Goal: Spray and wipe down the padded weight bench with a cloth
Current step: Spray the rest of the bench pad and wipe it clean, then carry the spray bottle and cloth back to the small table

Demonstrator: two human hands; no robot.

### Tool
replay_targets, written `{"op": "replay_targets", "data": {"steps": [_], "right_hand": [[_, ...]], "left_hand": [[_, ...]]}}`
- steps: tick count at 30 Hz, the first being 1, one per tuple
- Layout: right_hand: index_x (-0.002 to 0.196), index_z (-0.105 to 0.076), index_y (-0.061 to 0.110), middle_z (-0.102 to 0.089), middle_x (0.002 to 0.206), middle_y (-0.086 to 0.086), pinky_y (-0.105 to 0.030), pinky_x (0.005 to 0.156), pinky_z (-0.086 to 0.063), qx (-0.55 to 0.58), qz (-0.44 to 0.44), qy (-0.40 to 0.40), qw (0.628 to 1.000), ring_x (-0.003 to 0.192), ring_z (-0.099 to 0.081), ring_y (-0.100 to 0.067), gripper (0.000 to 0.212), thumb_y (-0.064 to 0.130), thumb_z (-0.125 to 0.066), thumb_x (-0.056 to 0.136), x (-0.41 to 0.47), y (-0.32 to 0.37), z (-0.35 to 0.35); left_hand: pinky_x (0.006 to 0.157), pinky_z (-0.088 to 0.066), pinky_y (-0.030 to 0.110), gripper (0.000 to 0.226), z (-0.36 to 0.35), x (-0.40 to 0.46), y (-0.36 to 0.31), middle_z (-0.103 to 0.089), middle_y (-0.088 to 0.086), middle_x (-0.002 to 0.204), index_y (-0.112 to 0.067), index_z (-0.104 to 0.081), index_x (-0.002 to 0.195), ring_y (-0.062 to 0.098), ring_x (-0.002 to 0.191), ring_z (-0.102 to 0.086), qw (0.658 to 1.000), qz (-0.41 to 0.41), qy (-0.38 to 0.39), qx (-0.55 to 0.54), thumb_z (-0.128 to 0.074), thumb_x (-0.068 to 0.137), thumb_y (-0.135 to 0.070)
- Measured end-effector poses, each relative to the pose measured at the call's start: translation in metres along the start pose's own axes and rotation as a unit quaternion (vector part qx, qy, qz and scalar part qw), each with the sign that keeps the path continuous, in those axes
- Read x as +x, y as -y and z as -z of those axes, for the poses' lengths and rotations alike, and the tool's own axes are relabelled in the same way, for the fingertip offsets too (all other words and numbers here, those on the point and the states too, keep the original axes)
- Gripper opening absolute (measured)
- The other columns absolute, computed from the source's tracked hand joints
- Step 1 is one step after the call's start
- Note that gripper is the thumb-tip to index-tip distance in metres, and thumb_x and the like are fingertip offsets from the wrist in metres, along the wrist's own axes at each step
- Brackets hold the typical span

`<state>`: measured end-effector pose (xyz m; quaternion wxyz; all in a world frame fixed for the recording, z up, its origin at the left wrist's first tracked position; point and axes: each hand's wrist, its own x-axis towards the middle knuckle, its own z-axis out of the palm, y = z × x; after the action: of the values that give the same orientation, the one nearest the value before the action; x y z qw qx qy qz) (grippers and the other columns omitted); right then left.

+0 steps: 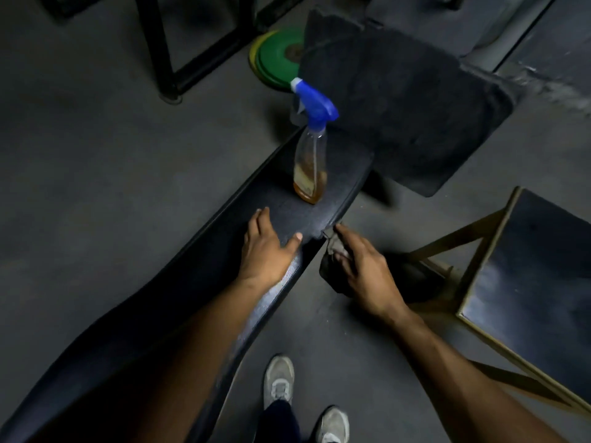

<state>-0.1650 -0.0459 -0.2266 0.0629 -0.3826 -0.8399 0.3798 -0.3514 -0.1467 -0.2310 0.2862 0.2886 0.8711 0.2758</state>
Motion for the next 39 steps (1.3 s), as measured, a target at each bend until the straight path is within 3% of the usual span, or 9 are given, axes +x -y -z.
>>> {"op": "replay_targets", "data": {"steps": [5, 9, 14, 18, 22, 25, 30, 35, 39], "right_hand": [[0.155, -0.043, 0.026, -0.057, 0.152, 0.002, -0.016, 0.111, -0.037, 0.059, -0.033, -0.091, 0.994, 0.136, -0.053, -0.01, 0.056, 0.018, -0.063, 0.103, 0.019, 0.009, 0.027], [0.151, -0.045, 0.032, -0.061, 0.141, 0.012, -0.003, 0.098, -0.039, 0.104, -0.071, -0.142, 0.982, 0.123, -0.055, 0.004, 0.054, 0.018, -0.064, 0.103, 0.027, 0.012, 0.045], [0.146, -0.049, 0.034, -0.062, 0.127, 0.025, -0.002, 0.094, -0.044, 0.154, -0.103, -0.175, 0.967, 0.105, -0.058, 0.021, 0.047, 0.028, -0.066, 0.103, 0.033, 0.016, 0.052], [0.145, -0.05, 0.035, -0.062, 0.126, 0.03, -0.002, 0.097, -0.044, 0.181, -0.12, -0.174, 0.96, 0.111, -0.054, 0.027, 0.047, 0.031, -0.067, 0.102, 0.031, 0.012, 0.048], [0.142, -0.054, 0.03, -0.065, 0.124, 0.028, 0.001, 0.093, -0.041, 0.199, -0.129, -0.171, 0.956, 0.112, -0.056, 0.026, 0.044, 0.027, -0.069, 0.101, 0.023, 0.004, 0.041], [0.136, -0.057, 0.031, -0.067, 0.119, 0.028, -0.007, 0.096, -0.044, 0.229, -0.146, -0.169, 0.947, 0.112, -0.059, 0.019, 0.038, 0.029, -0.069, 0.1, 0.017, -0.005, 0.033], [0.118, -0.068, 0.029, -0.075, 0.116, 0.006, -0.042, 0.107, -0.054, 0.355, -0.203, -0.158, 0.899, 0.114, -0.07, -0.012, 0.016, 0.034, -0.064, 0.103, 0.006, -0.025, 0.022], [0.117, -0.069, 0.013, -0.076, 0.116, -0.012, -0.04, 0.099, -0.056, 0.444, -0.236, -0.155, 0.851, 0.116, -0.07, -0.03, 0.022, 0.027, -0.056, 0.108, -0.024, -0.038, 0.022], [0.113, -0.072, 0.012, -0.075, 0.118, -0.015, -0.052, 0.108, -0.051, 0.458, -0.25, -0.162, 0.838, 0.119, -0.07, -0.032, 0.023, 0.03, -0.058, 0.107, -0.057, -0.054, 0.034]], "left_hand": [[0.127, -0.022, 0.043, 0.101, 0.018, 0.053, -0.043, -0.015, 0.011, 0.167, -0.012, -0.015, 0.162, 0.03, 0.156, -0.019, 0.999, -0.027, 0.004, -0.046, -0.074, 0.088, -0.046], [0.126, -0.026, 0.043, 0.105, 0.022, 0.086, -0.068, -0.022, 0.011, 0.163, -0.011, -0.019, 0.16, 0.029, 0.153, -0.026, 0.997, -0.03, -0.006, -0.07, -0.08, 0.082, -0.047], [0.122, -0.03, 0.037, 0.102, 0.02, 0.118, -0.092, -0.036, 0.012, 0.156, -0.011, -0.029, 0.154, 0.028, 0.146, -0.037, 0.991, -0.076, -0.043, -0.098, -0.085, 0.076, -0.046], [0.116, -0.04, 0.041, 0.094, 0.012, 0.132, -0.1, -0.048, 0.009, 0.144, -0.013, -0.042, 0.144, 0.027, 0.136, -0.048, 0.992, -0.092, -0.037, -0.076, -0.086, 0.072, -0.054], [0.101, -0.052, 0.044, 0.068, 0.004, 0.135, -0.092, -0.068, 0.005, 0.122, -0.018, -0.056, 0.126, 0.028, 0.115, -0.065, 0.993, -0.075, -0.036, -0.083, -0.084, 0.074, -0.053], [0.098, -0.054, 0.042, 0.057, 0.003, 0.132, -0.087, -0.072, 0.003, 0.112, -0.021, -0.058, 0.118, 0.027, 0.108, -0.068, 0.992, -0.078, -0.057, -0.077, -0.083, 0.076, -0.049], [0.092, -0.046, 0.023, 0.052, 0.001, 0.107, -0.088, -0.071, 0.0, 0.109, -0.022, -0.06, 0.121, 0.02, 0.105, -0.066, 0.989, -0.112, -0.059, -0.073, -0.085, 0.078, -0.04], [0.092, -0.049, 0.024, 0.051, -0.013, 0.056, -0.094, -0.07, -0.007, 0.103, -0.023, -0.063, 0.118, 0.014, 0.101, -0.066, 0.988, -0.142, -0.02, -0.064, -0.086, 0.076, -0.042], [0.094, -0.054, 0.032, 0.046, -0.032, 0.01, -0.114, -0.072, -0.008, 0.099, -0.02, -0.066, 0.107, 0.012, 0.1, -0.068, 0.986, -0.153, 0.019, -0.069, -0.087, 0.074, -0.044]]}}
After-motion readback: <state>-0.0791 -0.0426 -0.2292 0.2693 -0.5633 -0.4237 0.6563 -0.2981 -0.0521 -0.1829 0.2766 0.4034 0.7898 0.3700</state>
